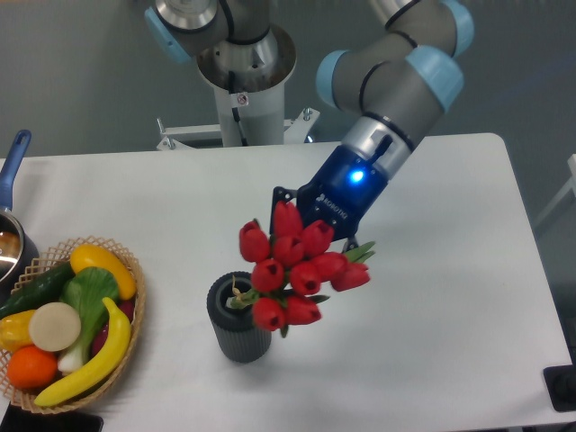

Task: Pick up the flowers from the vase
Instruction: 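Lift the tulips up out of the grey vase and away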

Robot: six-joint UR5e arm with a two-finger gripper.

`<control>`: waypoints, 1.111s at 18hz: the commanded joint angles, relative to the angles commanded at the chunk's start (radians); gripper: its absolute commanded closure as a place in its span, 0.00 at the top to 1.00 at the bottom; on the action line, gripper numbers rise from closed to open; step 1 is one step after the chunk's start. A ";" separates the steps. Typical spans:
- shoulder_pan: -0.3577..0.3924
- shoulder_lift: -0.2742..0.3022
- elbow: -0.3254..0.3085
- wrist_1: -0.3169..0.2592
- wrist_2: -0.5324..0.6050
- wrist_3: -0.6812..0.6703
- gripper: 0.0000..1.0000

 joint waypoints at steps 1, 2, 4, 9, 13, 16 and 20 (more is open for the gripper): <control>0.008 0.005 0.003 0.000 0.000 0.000 0.10; 0.012 0.011 0.005 0.000 0.000 0.002 0.10; 0.020 0.012 0.020 0.000 0.002 0.009 0.11; 0.072 0.020 0.081 0.000 0.003 0.017 0.11; 0.124 0.035 0.101 -0.002 0.009 0.031 0.11; 0.158 0.051 0.083 -0.005 0.008 0.130 0.09; 0.193 0.075 0.049 -0.009 0.026 0.225 0.10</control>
